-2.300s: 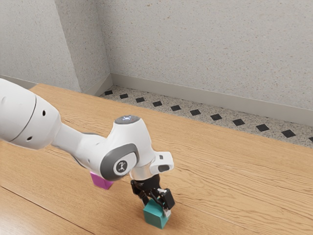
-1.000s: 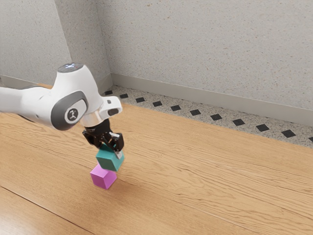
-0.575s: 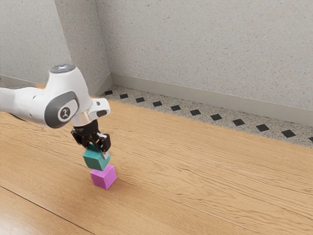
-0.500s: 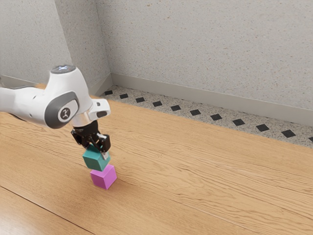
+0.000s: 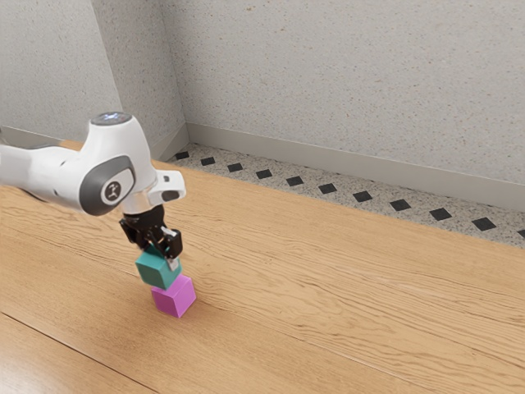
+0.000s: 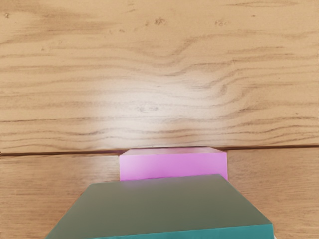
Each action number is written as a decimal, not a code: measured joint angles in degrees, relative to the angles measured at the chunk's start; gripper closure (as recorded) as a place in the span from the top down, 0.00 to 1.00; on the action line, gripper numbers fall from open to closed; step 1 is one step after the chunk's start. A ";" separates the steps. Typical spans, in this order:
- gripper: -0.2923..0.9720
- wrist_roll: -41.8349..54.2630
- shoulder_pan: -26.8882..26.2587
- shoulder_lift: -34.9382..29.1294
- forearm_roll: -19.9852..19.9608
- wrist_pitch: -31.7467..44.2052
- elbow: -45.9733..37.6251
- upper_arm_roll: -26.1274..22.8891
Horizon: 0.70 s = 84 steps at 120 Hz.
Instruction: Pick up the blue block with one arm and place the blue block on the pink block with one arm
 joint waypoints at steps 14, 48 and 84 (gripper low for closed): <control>0.49 0.56 0.05 0.47 0.03 -0.06 0.44 0.00; 0.49 1.46 0.09 0.83 0.03 0.10 0.44 -0.09; 0.49 2.06 0.14 1.18 -0.01 0.22 0.44 -0.30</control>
